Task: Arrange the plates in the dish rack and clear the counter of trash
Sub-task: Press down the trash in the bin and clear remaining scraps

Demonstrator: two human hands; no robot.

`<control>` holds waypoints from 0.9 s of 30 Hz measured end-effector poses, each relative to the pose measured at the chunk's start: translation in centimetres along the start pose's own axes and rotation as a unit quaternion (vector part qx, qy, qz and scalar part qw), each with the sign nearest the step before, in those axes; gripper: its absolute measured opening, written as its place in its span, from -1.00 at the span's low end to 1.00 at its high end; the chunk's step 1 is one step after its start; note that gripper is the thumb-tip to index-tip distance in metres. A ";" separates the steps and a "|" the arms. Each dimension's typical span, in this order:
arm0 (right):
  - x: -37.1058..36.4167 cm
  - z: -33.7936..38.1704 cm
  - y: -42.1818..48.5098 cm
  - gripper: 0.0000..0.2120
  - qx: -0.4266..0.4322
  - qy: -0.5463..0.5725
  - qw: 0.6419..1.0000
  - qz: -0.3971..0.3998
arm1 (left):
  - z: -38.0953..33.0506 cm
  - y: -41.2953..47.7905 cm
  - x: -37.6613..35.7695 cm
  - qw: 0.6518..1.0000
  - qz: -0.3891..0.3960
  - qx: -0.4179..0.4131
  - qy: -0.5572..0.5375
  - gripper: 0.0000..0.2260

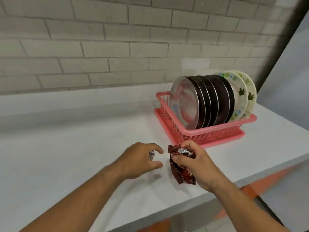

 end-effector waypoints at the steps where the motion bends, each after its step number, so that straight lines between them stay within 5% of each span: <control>1: 1.4 0.0 -1.1 -0.79 -0.002 -0.014 1.000 -0.015 | -0.5 -0.4 0.0 1.000 -0.015 0.017 0.005 -0.80; 6: 4.7 -1.1 -5.4 -0.72 -0.017 -0.115 0.992 -0.046 | -4.9 -2.3 -3.7 0.997 -0.059 0.047 -0.015 -0.90; 13: 6.6 -3.8 -10.1 -0.76 -0.042 -0.092 0.992 -0.079 | -9.0 -6.0 -10.0 0.992 0.008 0.107 -0.073 -0.47; 20: 6.7 -4.7 -13.6 -0.77 -0.080 -0.084 0.992 -0.054 | -9.3 -6.2 -12.5 0.993 -0.006 0.061 -0.101 -0.73; 27: 5.6 -7.3 -16.3 -0.82 -0.139 -0.025 0.987 -0.072 | -7.1 -6.6 -15.7 0.992 0.102 0.007 -0.067 -0.86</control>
Point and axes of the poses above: each hand's wrist, its own y-axis towards the middle knuckle, its own x-axis out of the back of the hand, z = x × y, the point moved 5 cm from there along y, towards the middle knuckle, and after that the axes turned 14 degrees about z, right-handed, at the moved point
